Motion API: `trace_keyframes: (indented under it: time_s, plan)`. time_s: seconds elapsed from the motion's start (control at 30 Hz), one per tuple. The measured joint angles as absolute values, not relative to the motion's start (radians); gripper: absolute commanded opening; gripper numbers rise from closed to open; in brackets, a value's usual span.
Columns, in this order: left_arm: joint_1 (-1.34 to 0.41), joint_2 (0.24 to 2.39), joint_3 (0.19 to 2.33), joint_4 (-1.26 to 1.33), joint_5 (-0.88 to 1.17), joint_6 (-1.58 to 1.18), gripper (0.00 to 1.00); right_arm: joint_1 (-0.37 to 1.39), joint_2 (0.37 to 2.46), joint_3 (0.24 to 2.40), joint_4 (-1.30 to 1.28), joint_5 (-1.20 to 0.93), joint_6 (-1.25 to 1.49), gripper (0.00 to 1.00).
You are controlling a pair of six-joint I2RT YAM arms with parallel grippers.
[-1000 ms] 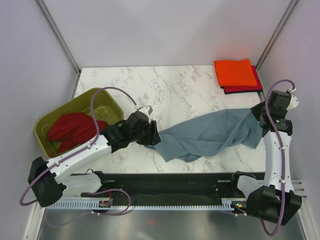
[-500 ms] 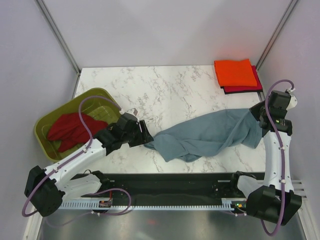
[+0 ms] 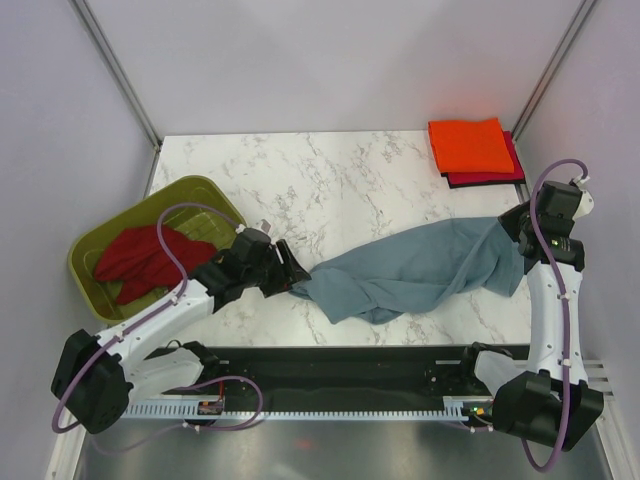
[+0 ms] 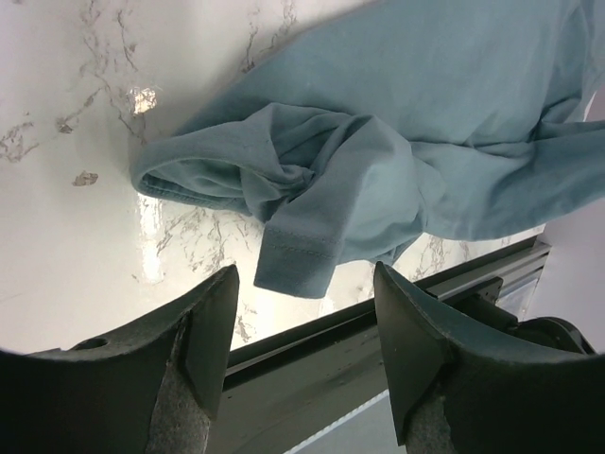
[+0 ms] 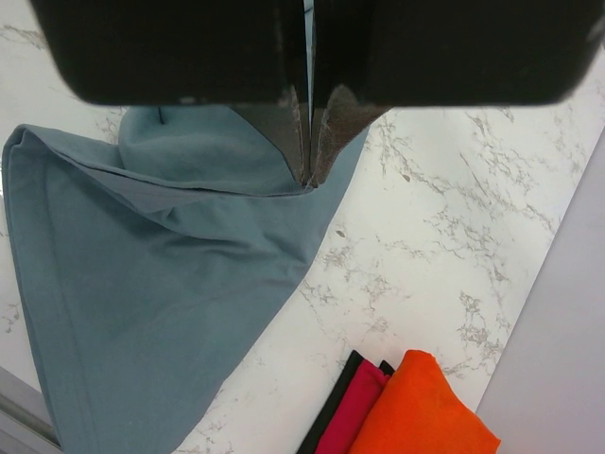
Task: Fold and stack the t-shirts
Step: Flatten the tshirt out
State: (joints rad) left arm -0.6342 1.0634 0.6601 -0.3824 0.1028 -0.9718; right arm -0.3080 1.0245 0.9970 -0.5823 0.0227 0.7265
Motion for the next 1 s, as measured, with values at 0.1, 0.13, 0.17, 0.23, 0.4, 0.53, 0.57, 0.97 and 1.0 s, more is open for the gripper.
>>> trace_keyframes:
  time_s: [0.1,0.13,0.17,0.23,0.4,0.53,0.57,0.97,1.0]
  plan:
    - [-0.634,1.073,0.646,-0.353,0.105,-0.984,0.65,-0.308,1.024,0.997,-0.582,0.023,0.727,0.0]
    - [-0.634,1.077,0.639,-0.343,0.107,-0.989,0.65,-0.308,1.024,0.997,-0.582,0.023,0.727,0.0]
    - [-0.634,1.085,0.632,-0.335,0.108,-0.993,0.65,-0.308,1.024,0.997,-0.582,0.023,0.727,0.0]
    - [-0.634,1.101,0.623,-0.326,0.109,-1.002,0.64,-0.308,1.024,0.997,-0.582,0.023,0.727,0.0]
    - [-0.634,1.111,0.607,-0.305,0.106,-1.014,0.61,-0.308,1.024,0.997,-0.582,0.023,0.726,0.0]
    - [-0.634,1.11,0.599,-0.273,0.102,-1.023,0.55,-0.308,1.024,0.997,-0.582,0.023,0.726,0.0]
    - [-0.634,1.11,0.598,-0.267,0.1,-1.024,0.53,-0.308,1.024,0.997,-0.582,0.023,0.726,0.0]
    - [-0.634,1.113,0.597,-0.237,0.07,-1.018,0.07,-0.308,1.024,0.997,-0.582,0.023,0.725,0.0]
    - [-0.634,1.111,0.598,-0.244,0.065,-1.009,0.02,-0.308,1.024,0.997,-0.582,0.023,0.725,0.0]
